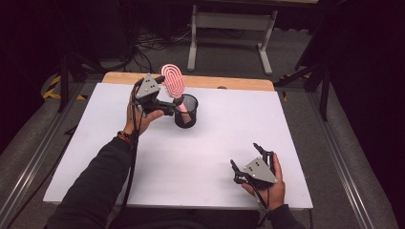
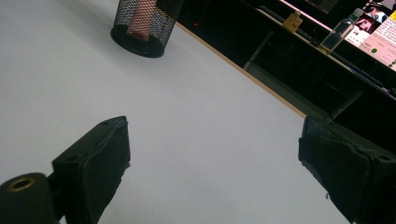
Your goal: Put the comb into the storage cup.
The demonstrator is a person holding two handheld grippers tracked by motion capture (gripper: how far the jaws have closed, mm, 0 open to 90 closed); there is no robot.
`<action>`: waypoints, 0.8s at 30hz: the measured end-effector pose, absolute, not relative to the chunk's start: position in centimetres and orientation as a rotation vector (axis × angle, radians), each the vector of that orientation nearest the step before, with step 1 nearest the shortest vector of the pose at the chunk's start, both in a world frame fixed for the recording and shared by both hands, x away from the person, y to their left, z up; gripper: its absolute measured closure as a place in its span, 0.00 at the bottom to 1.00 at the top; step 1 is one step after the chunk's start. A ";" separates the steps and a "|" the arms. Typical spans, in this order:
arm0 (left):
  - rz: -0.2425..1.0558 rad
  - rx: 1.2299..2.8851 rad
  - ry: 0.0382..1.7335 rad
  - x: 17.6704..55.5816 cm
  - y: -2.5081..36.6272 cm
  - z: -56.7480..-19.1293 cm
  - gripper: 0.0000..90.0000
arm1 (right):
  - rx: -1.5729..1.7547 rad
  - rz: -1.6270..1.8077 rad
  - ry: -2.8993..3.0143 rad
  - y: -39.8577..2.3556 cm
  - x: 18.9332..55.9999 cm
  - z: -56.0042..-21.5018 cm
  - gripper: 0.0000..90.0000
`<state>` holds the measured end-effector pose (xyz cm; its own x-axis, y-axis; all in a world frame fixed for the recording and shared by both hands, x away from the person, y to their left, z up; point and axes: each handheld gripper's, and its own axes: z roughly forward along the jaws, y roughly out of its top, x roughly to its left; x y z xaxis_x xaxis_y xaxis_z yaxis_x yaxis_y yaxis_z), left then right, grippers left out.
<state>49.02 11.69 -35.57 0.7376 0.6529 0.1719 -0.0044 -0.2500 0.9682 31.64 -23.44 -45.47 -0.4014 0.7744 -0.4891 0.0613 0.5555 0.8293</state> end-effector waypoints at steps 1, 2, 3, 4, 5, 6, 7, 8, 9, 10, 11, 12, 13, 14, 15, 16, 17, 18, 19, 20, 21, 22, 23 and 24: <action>0.675 1.728 0.517 49.0 11.7 -35.6 0.03 | 0.686 0.930 1.829 -23.4 31.6 -45.5 0.11; 0.683 1.728 0.518 48.9 11.7 -35.6 0.03 | 0.688 0.933 1.827 -23.5 31.6 -45.4 0.11; 0.677 1.730 0.512 48.9 11.6 -35.6 0.03 | 0.689 0.939 1.825 -23.5 31.6 -45.4 0.11; 0.680 1.733 0.505 48.7 11.7 -35.5 0.04 | 0.695 0.946 1.822 -23.6 31.6 -45.4 0.11; 0.685 1.739 0.502 48.6 11.6 -35.5 0.04 | 0.695 0.945 1.821 -23.6 31.6 -45.3 0.11; 0.682 1.741 0.498 48.5 11.6 -35.5 0.04 | 0.697 0.945 1.818 -23.6 31.6 -45.3 0.11; 0.689 1.750 0.494 48.4 11.6 -35.5 0.04 | 0.697 0.947 1.817 -23.6 31.6 -45.3 0.11; 0.693 1.754 0.495 48.3 11.6 -35.6 0.04 | 0.699 0.950 1.816 -23.6 31.6 -45.3 0.11; 0.697 1.759 0.488 48.2 11.5 -35.6 0.04 | 0.701 0.951 1.815 -23.6 31.6 -45.3 0.11; 0.699 1.762 0.483 48.1 11.5 -35.6 0.04 | 0.703 0.952 1.814 -23.6 31.6 -45.3 0.11; 0.698 1.764 0.481 48.0 11.5 -35.6 0.04 | 0.704 0.953 1.814 -23.6 31.6 -45.3 0.11; 0.699 1.767 0.476 47.9 11.5 -35.6 0.04 | 0.704 0.953 1.812 -23.6 31.6 -45.3 0.11; 0.697 1.765 0.473 47.8 11.5 -35.6 0.04 | 0.705 0.953 1.811 -23.6 31.6 -45.3 0.11; 0.697 1.765 0.473 47.8 11.5 -35.6 0.04 | 0.705 0.953 1.811 -23.6 31.6 -45.3 0.11; 0.701 1.768 0.467 47.7 11.6 -35.6 0.04 | 0.705 0.954 1.811 -23.6 31.6 -45.2 0.11; 0.701 1.767 0.465 47.6 11.6 -35.6 0.04 | 0.706 0.956 1.810 -23.7 31.6 -45.2 0.11; 0.700 1.772 0.458 47.4 11.7 -35.6 0.04 | 0.707 0.958 1.810 -23.7 31.5 -45.2 0.11; 0.703 1.777 0.452 47.3 11.7 -35.6 0.04 | 0.707 0.959 1.809 -23.7 31.5 -45.2 0.11; 0.703 1.777 0.452 47.3 11.7 -35.6 0.04 | 0.707 0.961 1.808 -23.7 31.5 -45.2 0.11; 0.705 1.782 0.447 47.1 11.7 -35.6 0.04 | 0.708 0.960 1.806 -23.7 31.5 -45.2 0.11; 0.707 1.787 0.443 47.1 11.7 -35.6 0.04 | 0.708 0.960 1.805 -23.7 31.5 -45.2 0.11; 0.710 1.790 0.442 46.9 11.8 -35.6 0.04 | 0.707 0.960 1.805 -23.7 31.5 -45.2 0.11; 0.714 1.794 0.436 46.8 11.8 -35.6 0.04 | 0.707 0.959 1.805 -23.7 31.5 -45.2 0.11; 0.715 1.796 0.435 46.7 11.9 -35.6 0.04 | 0.708 0.960 1.804 -23.7 31.5 -45.2 0.11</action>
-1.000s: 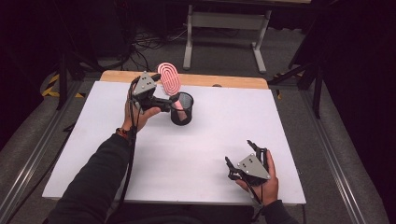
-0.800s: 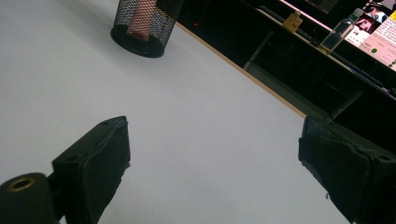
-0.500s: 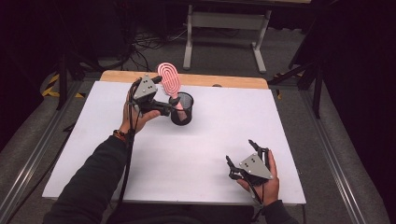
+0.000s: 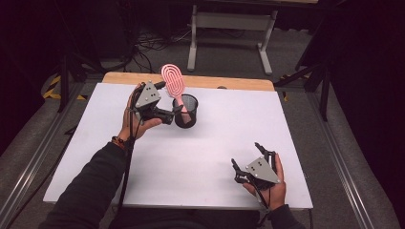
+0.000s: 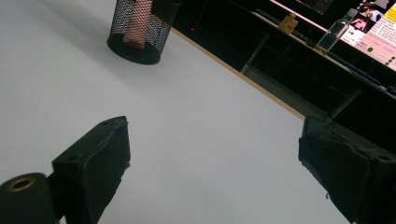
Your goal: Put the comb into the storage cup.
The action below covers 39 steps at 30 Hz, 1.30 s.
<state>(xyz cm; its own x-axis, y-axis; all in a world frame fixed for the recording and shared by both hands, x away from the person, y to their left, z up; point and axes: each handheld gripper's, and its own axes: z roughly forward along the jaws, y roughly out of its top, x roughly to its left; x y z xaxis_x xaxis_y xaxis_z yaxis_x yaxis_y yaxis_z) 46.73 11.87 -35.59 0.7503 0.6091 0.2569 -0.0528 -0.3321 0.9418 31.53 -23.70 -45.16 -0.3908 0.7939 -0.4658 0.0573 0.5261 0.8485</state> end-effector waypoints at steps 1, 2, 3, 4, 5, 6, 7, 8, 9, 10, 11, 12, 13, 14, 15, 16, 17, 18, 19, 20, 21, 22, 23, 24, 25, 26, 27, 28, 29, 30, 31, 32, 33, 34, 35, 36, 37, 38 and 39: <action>0.715 1.799 0.433 46.6 11.9 -35.6 0.05 | 0.709 0.960 1.803 -23.7 31.5 -45.2 0.11; 0.714 1.808 0.430 46.6 11.9 -35.5 0.05 | 0.707 0.959 1.803 -23.7 31.5 -45.1 0.11; 0.714 1.811 0.424 46.4 11.9 -35.5 0.05 | 0.708 0.960 1.801 -23.7 31.5 -45.1 0.11; 0.719 1.809 0.420 46.3 11.9 -35.5 0.05 | 0.709 0.960 1.800 -23.7 31.5 -45.1 0.11; 0.718 1.809 0.413 46.2 11.9 -35.5 0.05 | 0.710 0.962 1.798 -23.7 31.5 -45.1 0.11; 0.718 1.810 0.405 46.0 11.9 -35.5 0.05 | 0.713 0.966 1.796 -23.7 31.5 -45.1 0.11; 0.714 1.805 0.403 45.9 11.9 -35.5 0.05 | 0.716 0.967 1.795 -23.7 31.5 -45.1 0.11; 0.714 1.807 0.396 45.8 11.9 -35.5 0.05 | 0.717 0.965 1.795 -23.7 31.5 -45.1 0.11; 0.715 1.808 0.394 45.7 11.8 -35.6 0.05 | 0.717 0.964 1.795 -23.7 31.5 -45.1 0.11; 0.715 1.808 0.394 45.7 11.8 -35.6 0.05 | 0.717 0.964 1.796 -23.7 31.5 -45.1 0.11; 0.713 1.814 0.390 45.6 11.8 -35.6 0.05 | 0.716 0.964 1.796 -23.7 31.5 -45.1 0.11; 0.715 1.814 0.390 45.5 11.8 -35.7 0.05 | 0.716 0.963 1.796 -23.7 31.5 -45.1 0.11; 0.714 1.818 0.388 45.4 11.8 -35.7 0.05 | 0.715 0.964 1.795 -23.7 31.5 -45.1 0.11; 0.712 1.817 0.388 45.4 11.9 -35.7 0.05 | 0.715 0.965 1.795 -23.7 31.5 -45.1 0.11; 0.711 1.814 0.387 45.3 11.9 -35.8 0.05 | 0.717 0.966 1.795 -23.7 31.5 -45.1 0.11; 0.712 1.811 0.388 45.2 11.9 -35.8 0.05 | 0.718 0.968 1.794 -23.7 31.5 -45.1 0.11; 0.711 1.813 0.383 45.1 11.9 -35.8 0.05 | 0.717 0.969 1.794 -23.8 31.5 -45.1 0.11; 0.713 1.816 0.378 45.1 11.9 -35.8 0.05 | 0.717 0.970 1.793 -23.8 31.4 -45.1 0.11; 0.713 1.816 0.378 45.1 11.9 -35.8 0.05 | 0.718 0.970 1.793 -23.8 31.5 -45.0 0.11; 0.708 1.817 0.375 44.9 11.9 -35.8 0.05 | 0.719 0.970 1.793 -23.8 31.5 -45.0 0.11; 0.709 1.817 0.371 44.8 12.0 -35.8 0.05 | 0.719 0.971 1.793 -23.8 31.5 -45.0 0.11; 0.711 1.819 0.366 44.7 12.0 -35.8 0.05 | 0.719 0.969 1.793 -23.8 31.5 -45.0 0.11; 0.706 1.820 0.365 44.6 12.0 -35.8 0.05 | 0.719 0.969 1.793 -23.8 31.5 -45.0 0.11; 0.711 1.820 0.364 44.5 12.0 -35.8 0.05 | 0.718 0.968 1.793 -23.7 31.5 -45.0 0.11; 0.712 1.825 0.359 44.4 12.1 -35.8 0.05 | 0.717 0.968 1.793 -23.7 31.5 -45.0 0.11; 0.712 1.825 0.359 44.4 12.1 -35.8 0.05 | 0.717 0.969 1.792 -23.7 31.4 -45.0 0.11; 0.706 1.823 0.357 44.3 12.1 -35.8 0.05 | 0.718 0.970 1.792 -23.7 31.4 -45.0 0.11; 0.704 1.822 0.354 44.1 12.2 -35.8 0.05 | 0.718 0.970 1.792 -23.7 31.4 -45.0 0.11; 0.715 1.820 0.347 43.9 12.3 -35.7 0.05 | 0.718 0.972 1.792 -23.7 31.4 -45.0 0.11; 0.716 1.822 0.344 43.7 12.4 -35.7 0.05 | 0.718 0.973 1.792 -23.7 31.4 -45.0 0.11; 0.715 1.822 0.342 43.6 12.5 -35.6 0.05 | 0.719 0.973 1.791 -23.7 31.4 -45.0 0.11; 0.718 1.819 0.339 43.5 12.6 -35.6 0.05 | 0.719 0.972 1.792 -23.7 31.4 -45.0 0.11; 0.721 1.822 0.334 43.3 12.6 -35.5 0.05 | 0.719 0.972 1.793 -23.7 31.4 -45.0 0.11; 0.722 1.821 0.332 43.2 12.7 -35.5 0.05 | 0.719 0.971 1.792 -23.6 31.4 -45.0 0.11; 0.724 1.815 0.329 43.0 12.7 -35.5 0.05 | 0.719 0.972 1.792 -23.6 31.4 -45.0 0.11; 0.724 1.815 0.329 43.0 12.7 -35.5 0.05 | 0.719 0.972 1.792 -23.6 31.4 -45.0 0.11; 0.724 1.819 0.325 42.9 12.8 -35.4 0.05 | 0.719 0.973 1.792 -23.6 31.4 -45.0 0.11; 0.729 1.822 0.321 42.7 12.9 -35.3 0.05 | 0.717 0.973 1.792 -23.6 31.4 -45.0 0.11; 0.731 1.819 0.319 42.6 12.9 -35.3 0.05 | 0.717 0.973 1.792 -23.6 31.4 -45.0 0.11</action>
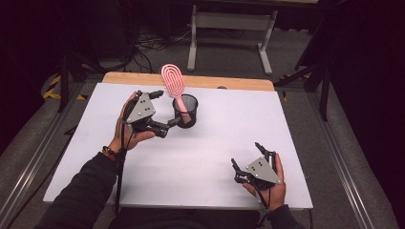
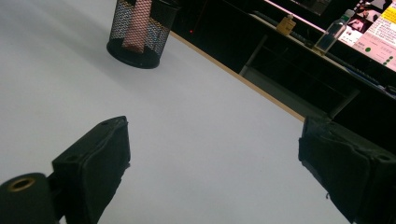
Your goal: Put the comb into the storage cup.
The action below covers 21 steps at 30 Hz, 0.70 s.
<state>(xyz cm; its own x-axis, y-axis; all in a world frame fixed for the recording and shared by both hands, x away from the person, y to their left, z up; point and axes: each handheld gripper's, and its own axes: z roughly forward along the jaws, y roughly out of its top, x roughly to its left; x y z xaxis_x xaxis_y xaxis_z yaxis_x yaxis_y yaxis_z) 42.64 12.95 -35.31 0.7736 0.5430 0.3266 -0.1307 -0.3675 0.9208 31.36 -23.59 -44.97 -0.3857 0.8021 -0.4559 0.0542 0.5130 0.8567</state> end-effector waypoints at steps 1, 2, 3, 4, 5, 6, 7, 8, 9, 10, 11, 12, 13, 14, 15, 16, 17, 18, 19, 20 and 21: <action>0.731 1.821 0.315 42.5 13.0 -35.3 0.05 | 0.718 0.974 1.792 -23.6 31.4 -45.0 0.11; 0.729 1.819 0.311 42.4 13.1 -35.2 0.05 | 0.719 0.975 1.791 -23.6 31.4 -45.0 0.11; 0.732 1.821 0.309 42.2 13.2 -35.2 0.05 | 0.719 0.976 1.791 -23.6 31.4 -44.9 0.11; 0.735 1.827 0.307 42.1 13.3 -35.3 0.05 | 0.717 0.976 1.792 -23.5 31.3 -44.9 0.11; 0.737 1.827 0.304 42.0 13.3 -35.3 0.05 | 0.716 0.975 1.793 -23.5 31.3 -44.9 0.11; 0.733 1.825 0.303 41.9 13.4 -35.3 0.05 | 0.716 0.975 1.793 -23.5 31.3 -44.9 0.11; 0.736 1.829 0.300 41.8 13.5 -35.3 0.05 | 0.716 0.976 1.793 -23.5 31.3 -44.9 0.11; 0.740 1.832 0.301 41.7 13.6 -35.3 0.05 | 0.715 0.976 1.793 -23.5 31.3 -44.9 0.11; 0.740 1.832 0.301 41.7 13.6 -35.3 0.05 | 0.714 0.975 1.793 -23.5 31.3 -44.9 0.11; 0.737 1.829 0.300 41.5 13.8 -35.3 0.05 | 0.714 0.976 1.793 -23.5 31.3 -44.9 0.11; 0.737 1.829 0.300 41.5 13.8 -35.3 0.05 | 0.714 0.977 1.793 -23.5 31.3 -44.9 0.11; 0.744 1.830 0.299 41.3 14.0 -35.3 0.05 | 0.714 0.976 1.792 -23.5 31.3 -44.9 0.11; 0.744 1.830 0.299 41.3 14.0 -35.3 0.05 | 0.715 0.977 1.792 -23.5 31.3 -44.9 0.11; 0.742 1.825 0.298 41.1 14.2 -35.4 0.05 | 0.716 0.977 1.792 -23.5 31.3 -44.9 0.11; 0.743 1.831 0.296 40.9 14.3 -35.3 0.05 | 0.714 0.976 1.793 -23.5 31.3 -44.9 0.11; 0.743 1.831 0.296 40.9 14.3 -35.3 0.05 | 0.714 0.977 1.793 -23.4 31.3 -44.9 0.11; 0.753 1.835 0.289 40.7 14.4 -35.4 0.05 | 0.713 0.977 1.793 -23.4 31.2 -44.9 0.11; 0.751 1.836 0.286 40.6 14.4 -35.4 0.05 | 0.714 0.976 1.794 -23.4 31.2 -44.9 0.11; 0.752 1.840 0.285 40.5 14.4 -35.4 0.05 | 0.714 0.976 1.794 -23.4 31.2 -44.9 0.11; 0.755 1.844 0.284 40.3 14.5 -35.5 0.05 | 0.714 0.978 1.794 -23.4 31.2 -44.9 0.11; 0.755 1.845 0.279 40.3 14.5 -35.5 0.05 | 0.714 0.977 1.794 -23.4 31.2 -44.9 0.11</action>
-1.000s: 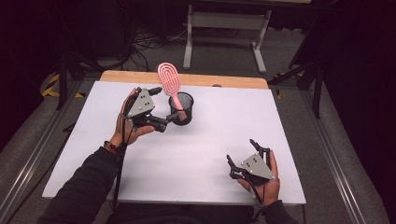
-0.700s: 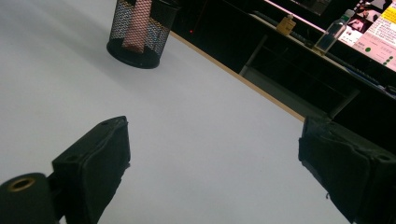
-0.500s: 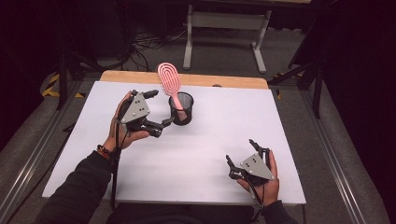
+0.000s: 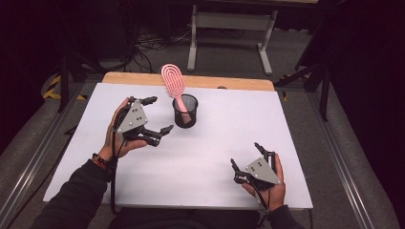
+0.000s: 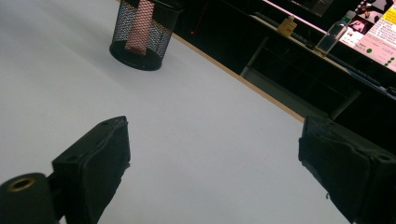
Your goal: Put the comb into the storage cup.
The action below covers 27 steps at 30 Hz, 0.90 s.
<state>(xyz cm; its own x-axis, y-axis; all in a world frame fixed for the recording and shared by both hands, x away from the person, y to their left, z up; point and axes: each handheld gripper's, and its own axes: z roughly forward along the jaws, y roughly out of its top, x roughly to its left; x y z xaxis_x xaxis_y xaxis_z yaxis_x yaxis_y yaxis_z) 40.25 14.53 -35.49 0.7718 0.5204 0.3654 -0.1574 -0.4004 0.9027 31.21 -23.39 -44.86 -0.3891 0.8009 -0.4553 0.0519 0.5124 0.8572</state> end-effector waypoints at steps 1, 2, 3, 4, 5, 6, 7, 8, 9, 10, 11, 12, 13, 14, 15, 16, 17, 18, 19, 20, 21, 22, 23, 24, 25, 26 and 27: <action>0.753 1.845 0.279 40.2 14.6 -35.5 0.05 | 0.712 0.976 1.795 -23.4 31.2 -44.9 0.11; 0.754 1.847 0.280 40.1 14.6 -35.6 0.05 | 0.710 0.978 1.795 -23.4 31.2 -44.9 0.11; 0.755 1.853 0.275 40.0 14.6 -35.6 0.05 | 0.709 0.979 1.794 -23.3 31.2 -44.9 0.11; 0.762 1.857 0.273 39.9 14.7 -35.7 0.05 | 0.708 0.977 1.795 -23.3 31.2 -44.8 0.11; 0.764 1.858 0.273 39.8 14.7 -35.8 0.05 | 0.708 0.977 1.795 -23.3 31.2 -44.8 0.11; 0.762 1.860 0.271 39.7 14.8 -35.9 0.05 | 0.709 0.979 1.794 -23.3 31.2 -44.8 0.11; 0.759 1.865 0.271 39.6 14.9 -36.0 0.05 | 0.709 0.979 1.794 -23.3 31.1 -44.8 0.11; 0.762 1.864 0.273 39.5 15.0 -36.1 0.05 | 0.708 0.980 1.794 -23.3 31.1 -44.8 0.11; 0.762 1.864 0.273 39.5 15.0 -36.1 0.05 | 0.708 0.980 1.794 -23.3 31.1 -44.8 0.11; 0.761 1.863 0.274 39.3 15.1 -36.3 0.05 | 0.707 0.983 1.794 -23.3 31.1 -44.8 0.11; 0.760 1.867 0.276 39.2 15.2 -36.5 0.05 | 0.706 0.984 1.794 -23.3 31.1 -44.8 0.11; 0.759 1.867 0.277 39.1 15.3 -36.6 0.05 | 0.706 0.985 1.794 -23.3 31.1 -44.8 0.11; 0.756 1.869 0.276 39.0 15.4 -36.8 0.05 | 0.707 0.986 1.794 -23.3 31.1 -44.8 0.11; 0.758 1.869 0.277 38.8 15.4 -36.9 0.05 | 0.706 0.984 1.794 -23.3 31.1 -44.8 0.11; 0.761 1.874 0.275 38.7 15.5 -37.0 0.05 | 0.704 0.983 1.794 -23.3 31.1 -44.8 0.11; 0.767 1.879 0.272 38.6 15.6 -37.2 0.05 | 0.705 0.984 1.791 -23.3 31.1 -44.8 0.11; 0.761 1.879 0.275 38.5 15.7 -37.3 0.05 | 0.705 0.988 1.791 -23.3 31.1 -44.8 0.11; 0.761 1.881 0.275 38.3 15.8 -37.4 0.05 | 0.706 0.986 1.791 -23.3 31.1 -44.7 0.11; 0.763 1.881 0.276 38.2 15.9 -37.5 0.05 | 0.706 0.987 1.791 -23.3 31.1 -44.7 0.11; 0.762 1.882 0.277 38.1 16.0 -37.6 0.05 | 0.705 0.987 1.793 -23.3 31.1 -44.8 0.11; 0.758 1.885 0.280 38.0 16.1 -37.8 0.05 | 0.705 0.986 1.794 -23.3 31.1 -44.8 0.11; 0.758 1.885 0.280 38.0 16.1 -37.8 0.05 | 0.705 0.986 1.794 -23.3 31.1 -44.8 0.11; 0.753 1.890 0.282 38.0 16.2 -38.0 0.05 | 0.705 0.985 1.796 -23.2 31.1 -44.8 0.11; 0.758 1.896 0.278 37.9 16.2 -38.1 0.05 | 0.704 0.985 1.795 -23.2 31.1 -44.7 0.11; 0.760 1.899 0.278 37.8 16.3 -38.2 0.05 | 0.703 0.986 1.793 -23.2 31.1 -44.7 0.11; 0.768 1.904 0.275 37.7 16.4 -38.3 0.05 | 0.704 0.988 1.793 -23.2 31.1 -44.7 0.11; 0.769 1.904 0.277 37.6 16.4 -38.4 0.05 | 0.704 0.986 1.793 -23.2 31.1 -44.7 0.11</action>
<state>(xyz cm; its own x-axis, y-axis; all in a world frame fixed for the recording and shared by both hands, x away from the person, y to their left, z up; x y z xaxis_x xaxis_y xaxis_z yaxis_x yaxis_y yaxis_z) 37.59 16.38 -38.42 0.7698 0.5074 0.3873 -0.1432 -0.4541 0.8794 31.07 -23.22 -44.74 -0.3942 0.7980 -0.4558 0.0423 0.5112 0.8584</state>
